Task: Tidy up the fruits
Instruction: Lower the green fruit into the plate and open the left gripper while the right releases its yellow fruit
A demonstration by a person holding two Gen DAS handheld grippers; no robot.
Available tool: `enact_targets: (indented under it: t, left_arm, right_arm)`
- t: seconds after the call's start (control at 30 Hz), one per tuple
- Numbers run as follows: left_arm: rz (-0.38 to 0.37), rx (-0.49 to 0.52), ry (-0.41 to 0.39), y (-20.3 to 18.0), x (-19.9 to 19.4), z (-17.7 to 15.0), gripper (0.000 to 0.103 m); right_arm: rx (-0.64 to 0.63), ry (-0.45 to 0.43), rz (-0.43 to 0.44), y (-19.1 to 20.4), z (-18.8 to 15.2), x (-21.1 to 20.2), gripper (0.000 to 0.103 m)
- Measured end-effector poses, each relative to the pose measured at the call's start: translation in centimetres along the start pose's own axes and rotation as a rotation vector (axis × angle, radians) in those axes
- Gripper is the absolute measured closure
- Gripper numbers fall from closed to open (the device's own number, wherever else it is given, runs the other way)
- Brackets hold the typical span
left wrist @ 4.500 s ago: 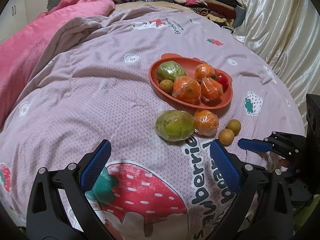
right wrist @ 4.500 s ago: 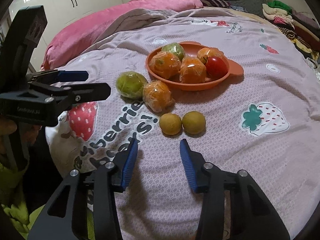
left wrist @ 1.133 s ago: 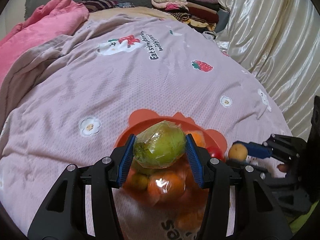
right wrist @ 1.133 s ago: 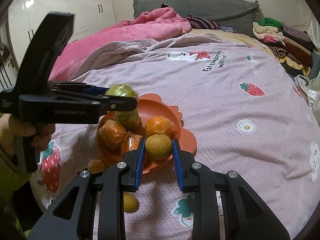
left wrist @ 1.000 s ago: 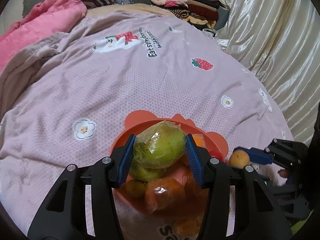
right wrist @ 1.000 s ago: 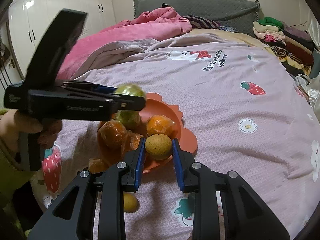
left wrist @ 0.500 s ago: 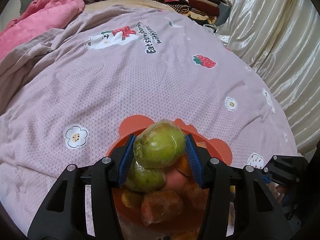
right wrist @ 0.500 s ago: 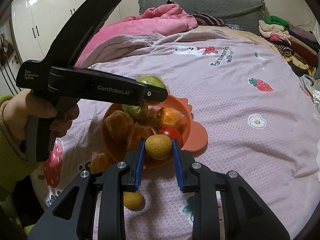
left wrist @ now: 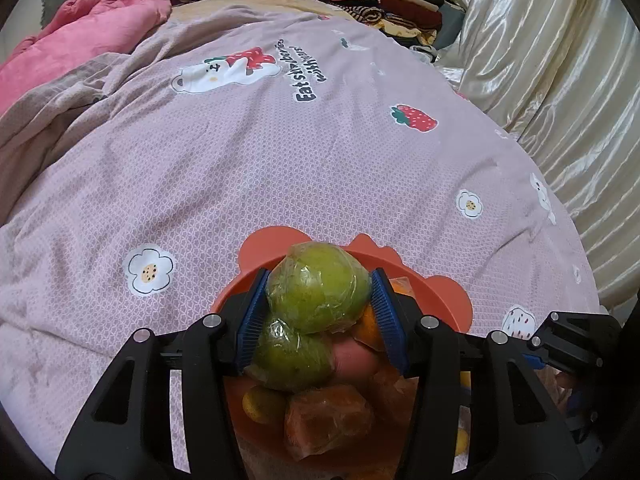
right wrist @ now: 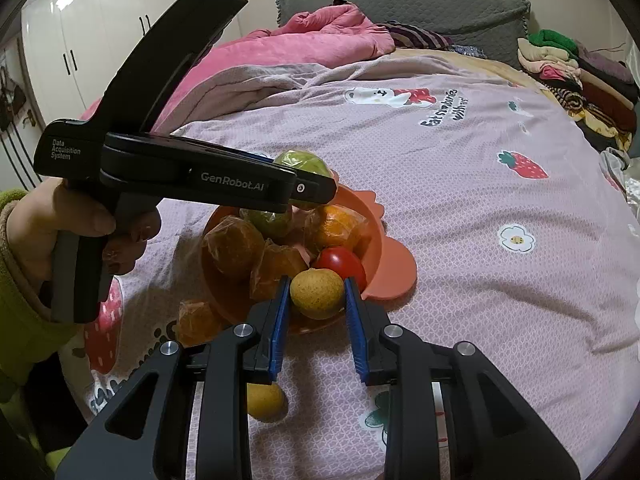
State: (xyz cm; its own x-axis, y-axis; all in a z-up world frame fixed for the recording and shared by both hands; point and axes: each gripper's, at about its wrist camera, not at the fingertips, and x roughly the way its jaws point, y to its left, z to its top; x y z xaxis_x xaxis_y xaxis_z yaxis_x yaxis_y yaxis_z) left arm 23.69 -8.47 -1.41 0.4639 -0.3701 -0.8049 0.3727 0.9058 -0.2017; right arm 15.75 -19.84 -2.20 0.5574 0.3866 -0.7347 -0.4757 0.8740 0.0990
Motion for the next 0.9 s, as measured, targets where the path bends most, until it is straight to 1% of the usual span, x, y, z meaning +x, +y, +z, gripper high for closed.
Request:
enact_targets:
  t: [0.37, 0.43, 0.53, 0.6, 0.9]
  left_arm:
    - [-0.001, -0.006, -0.001, 0.1, 0.0, 0.1, 0.06]
    - [-0.002, -0.007, -0.001, 0.1, 0.0, 0.0, 0.06]
    - [-0.001, -0.006, -0.001, 0.1, 0.0, 0.0, 0.06]
    - [0.0, -0.007, -0.001, 0.1, 0.0, 0.1, 0.06]
    - [0.005, -0.014, -0.011, 0.4, -0.3, 0.2, 0.059]
  right_arm:
    - [-0.002, -0.001, -0.001, 0.1, 0.0, 0.0, 0.076]
    - [0.0, -0.002, -0.005, 0.1, 0.0, -0.1, 0.072]
    - [0.008, -0.004, -0.008, -0.1, -0.1, -0.2, 0.071]
    - [0.011, -0.007, -0.011, -0.2, -0.2, -0.4, 0.068]
    - [0.019, -0.012, -0.028, -0.3, -0.4, -1.0, 0.066]
